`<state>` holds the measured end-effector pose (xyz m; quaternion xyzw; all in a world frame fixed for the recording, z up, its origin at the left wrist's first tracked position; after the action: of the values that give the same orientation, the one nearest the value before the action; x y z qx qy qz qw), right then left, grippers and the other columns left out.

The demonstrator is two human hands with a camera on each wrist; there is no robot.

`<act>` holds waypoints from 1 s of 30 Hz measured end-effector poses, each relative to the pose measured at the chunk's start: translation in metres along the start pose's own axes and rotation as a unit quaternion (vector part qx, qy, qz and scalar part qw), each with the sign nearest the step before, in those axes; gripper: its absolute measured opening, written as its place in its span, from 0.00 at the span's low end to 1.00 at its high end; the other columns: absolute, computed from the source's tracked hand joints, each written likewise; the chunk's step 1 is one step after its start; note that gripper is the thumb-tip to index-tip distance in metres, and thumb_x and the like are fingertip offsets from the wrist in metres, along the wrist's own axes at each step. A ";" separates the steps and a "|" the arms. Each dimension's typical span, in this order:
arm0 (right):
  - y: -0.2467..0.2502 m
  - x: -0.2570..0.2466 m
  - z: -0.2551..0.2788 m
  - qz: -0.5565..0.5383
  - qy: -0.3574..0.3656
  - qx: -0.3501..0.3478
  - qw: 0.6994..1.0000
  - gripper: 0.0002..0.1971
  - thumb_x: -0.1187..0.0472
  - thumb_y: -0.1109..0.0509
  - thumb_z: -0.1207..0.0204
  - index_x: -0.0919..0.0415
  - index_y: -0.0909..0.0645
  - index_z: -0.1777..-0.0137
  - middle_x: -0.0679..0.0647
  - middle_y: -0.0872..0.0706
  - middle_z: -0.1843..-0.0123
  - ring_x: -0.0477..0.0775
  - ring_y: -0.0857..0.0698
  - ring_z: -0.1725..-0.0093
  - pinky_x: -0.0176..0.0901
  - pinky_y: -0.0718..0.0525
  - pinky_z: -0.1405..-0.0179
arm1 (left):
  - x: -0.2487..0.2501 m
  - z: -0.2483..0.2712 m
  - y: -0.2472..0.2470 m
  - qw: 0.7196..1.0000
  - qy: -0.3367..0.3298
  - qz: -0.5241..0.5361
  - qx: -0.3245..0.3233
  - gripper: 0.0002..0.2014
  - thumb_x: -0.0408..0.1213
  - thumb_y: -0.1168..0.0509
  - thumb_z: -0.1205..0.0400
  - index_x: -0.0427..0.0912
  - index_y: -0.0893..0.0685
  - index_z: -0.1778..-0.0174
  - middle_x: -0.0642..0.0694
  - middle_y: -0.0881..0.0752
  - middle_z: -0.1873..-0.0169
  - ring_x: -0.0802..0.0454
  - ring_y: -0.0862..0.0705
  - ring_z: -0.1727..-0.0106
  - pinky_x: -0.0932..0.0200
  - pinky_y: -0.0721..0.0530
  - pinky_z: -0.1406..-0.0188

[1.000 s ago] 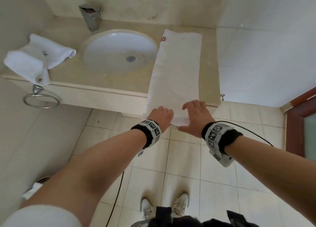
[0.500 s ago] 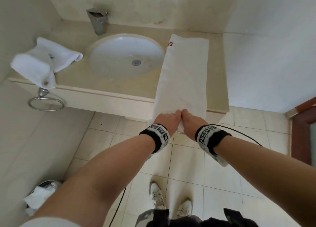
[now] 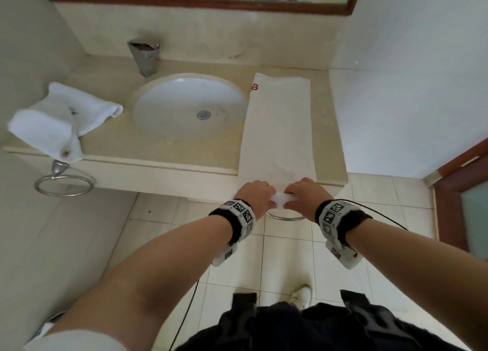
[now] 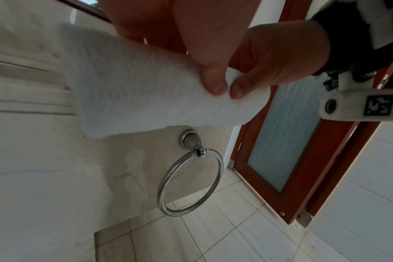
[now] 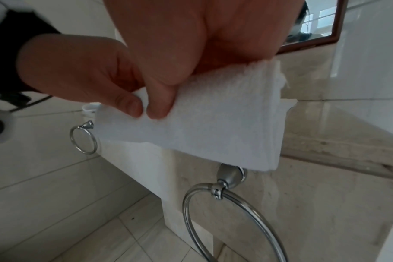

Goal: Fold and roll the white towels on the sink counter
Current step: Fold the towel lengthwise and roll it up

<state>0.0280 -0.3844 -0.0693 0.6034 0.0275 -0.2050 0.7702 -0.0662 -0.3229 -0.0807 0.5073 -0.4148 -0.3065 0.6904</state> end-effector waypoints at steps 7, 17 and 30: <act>0.001 0.005 -0.003 0.021 -0.014 -0.038 0.999 0.15 0.55 0.44 0.17 0.54 0.19 0.39 0.54 0.19 0.43 0.57 0.24 0.40 0.49 0.24 0.40 | 0.002 -0.004 -0.006 1.000 0.019 -0.006 -0.012 0.12 0.35 0.43 0.17 0.42 0.24 0.39 0.43 0.18 0.46 0.42 0.19 0.46 0.48 0.22 0.46; -0.004 0.017 -0.009 -0.085 -0.074 -0.047 0.992 0.11 0.53 0.37 0.20 0.47 0.26 0.39 0.53 0.20 0.43 0.53 0.19 0.48 0.45 0.19 0.45 | 0.006 -0.006 -0.016 0.996 -0.007 -0.086 -0.038 0.21 0.48 0.36 0.19 0.41 0.29 0.36 0.43 0.20 0.42 0.42 0.20 0.43 0.48 0.25 0.45; -0.017 -0.002 -0.015 0.080 -0.005 0.018 0.997 0.21 0.63 0.33 0.27 0.59 0.33 0.36 0.56 0.15 0.46 0.59 0.23 0.45 0.49 0.22 0.48 | 0.004 -0.024 -0.006 0.997 0.022 -0.052 -0.049 0.23 0.37 0.32 0.25 0.41 0.32 0.37 0.45 0.14 0.50 0.42 0.14 0.51 0.52 0.25 0.55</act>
<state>0.0230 -0.3733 -0.0884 0.6163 -0.0290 -0.1461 0.7733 -0.0433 -0.3179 -0.0889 0.5002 -0.3572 -0.3503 0.7067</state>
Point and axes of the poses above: each hand's wrist, its own z-axis away from the middle knuckle, its own y-axis out of the back of the hand, x = y × z, the point moved 7 cm from there along -z, towards the middle knuckle
